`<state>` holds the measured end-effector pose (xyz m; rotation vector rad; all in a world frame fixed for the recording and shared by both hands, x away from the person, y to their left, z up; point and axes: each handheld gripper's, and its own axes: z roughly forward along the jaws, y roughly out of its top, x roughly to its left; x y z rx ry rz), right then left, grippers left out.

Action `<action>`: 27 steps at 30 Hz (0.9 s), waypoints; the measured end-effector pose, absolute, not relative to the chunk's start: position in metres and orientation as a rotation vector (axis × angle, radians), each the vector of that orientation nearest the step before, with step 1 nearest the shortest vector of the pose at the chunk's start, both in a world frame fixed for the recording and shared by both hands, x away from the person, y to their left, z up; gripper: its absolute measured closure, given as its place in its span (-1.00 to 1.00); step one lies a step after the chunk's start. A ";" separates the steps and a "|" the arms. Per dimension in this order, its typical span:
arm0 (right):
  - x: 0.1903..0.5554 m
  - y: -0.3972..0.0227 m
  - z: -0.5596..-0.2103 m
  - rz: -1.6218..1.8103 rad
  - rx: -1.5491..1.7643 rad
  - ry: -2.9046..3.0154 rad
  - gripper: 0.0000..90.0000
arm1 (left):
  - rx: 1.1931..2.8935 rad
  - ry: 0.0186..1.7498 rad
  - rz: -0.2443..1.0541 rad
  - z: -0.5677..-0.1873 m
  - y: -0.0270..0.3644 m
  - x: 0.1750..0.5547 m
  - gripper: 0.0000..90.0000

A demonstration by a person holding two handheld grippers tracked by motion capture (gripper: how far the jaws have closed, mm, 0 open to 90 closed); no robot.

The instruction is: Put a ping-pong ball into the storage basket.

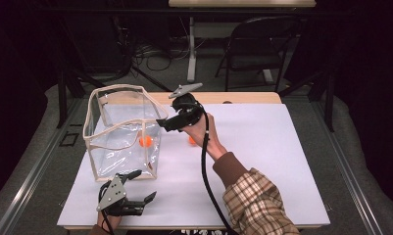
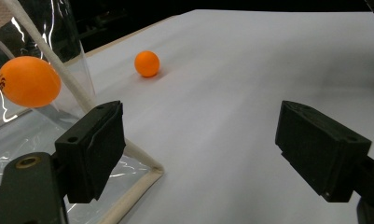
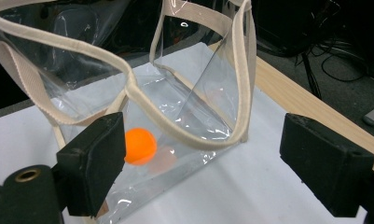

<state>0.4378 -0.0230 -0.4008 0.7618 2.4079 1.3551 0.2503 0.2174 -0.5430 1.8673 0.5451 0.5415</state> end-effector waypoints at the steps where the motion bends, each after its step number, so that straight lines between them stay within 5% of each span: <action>1: 0.436 -0.025 -0.401 1.353 0.760 2.409 -0.69 | 1.868 0.544 0.542 -0.543 0.217 0.250 -0.65; 27: 0.412 -0.074 -0.430 1.313 0.802 2.399 -0.85 | 1.865 0.549 0.539 -0.544 0.218 0.251 -0.65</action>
